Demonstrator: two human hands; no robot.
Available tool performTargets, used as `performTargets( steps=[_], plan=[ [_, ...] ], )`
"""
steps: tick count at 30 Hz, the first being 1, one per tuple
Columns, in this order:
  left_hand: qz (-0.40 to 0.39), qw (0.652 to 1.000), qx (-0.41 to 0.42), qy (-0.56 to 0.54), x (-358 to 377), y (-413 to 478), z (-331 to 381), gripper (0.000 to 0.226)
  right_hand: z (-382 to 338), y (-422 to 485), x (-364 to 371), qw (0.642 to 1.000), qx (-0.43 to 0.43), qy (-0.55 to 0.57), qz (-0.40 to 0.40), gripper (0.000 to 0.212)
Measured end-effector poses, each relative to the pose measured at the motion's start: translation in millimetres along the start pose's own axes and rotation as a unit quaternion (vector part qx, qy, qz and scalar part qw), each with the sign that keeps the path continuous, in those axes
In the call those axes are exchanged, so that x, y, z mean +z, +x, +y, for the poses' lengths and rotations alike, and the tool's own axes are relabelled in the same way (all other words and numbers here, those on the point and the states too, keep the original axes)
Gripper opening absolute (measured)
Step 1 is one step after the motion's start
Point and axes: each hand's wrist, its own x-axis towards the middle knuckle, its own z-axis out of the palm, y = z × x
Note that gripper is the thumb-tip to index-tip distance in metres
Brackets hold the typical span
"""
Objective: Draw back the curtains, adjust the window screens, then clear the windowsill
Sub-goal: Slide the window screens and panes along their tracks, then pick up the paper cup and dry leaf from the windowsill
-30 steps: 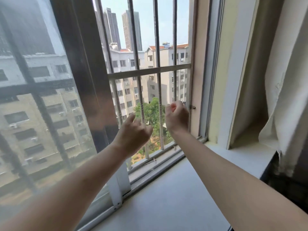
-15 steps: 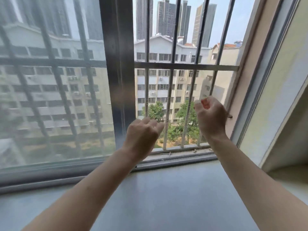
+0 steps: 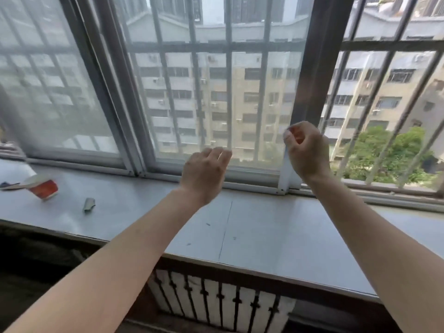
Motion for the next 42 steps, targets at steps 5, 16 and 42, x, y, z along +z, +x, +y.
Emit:
performTargets(
  steps=[5,16,42],
  plan=[
    [-0.037,0.998,-0.046,0.008,6,-50,-52,0.045,-31,-44,74,0.997,0.002,0.017,-0.081,0.016],
    [-0.044,0.990,-0.109,0.077,48,-86,-194,0.030,-104,-82,277,0.955,-0.031,0.060,-0.289,0.041],
    [-0.200,0.889,-0.412,0.018,121,-193,-553,0.058,-202,-140,621,0.740,0.055,-0.262,-0.617,0.021]
  ],
)
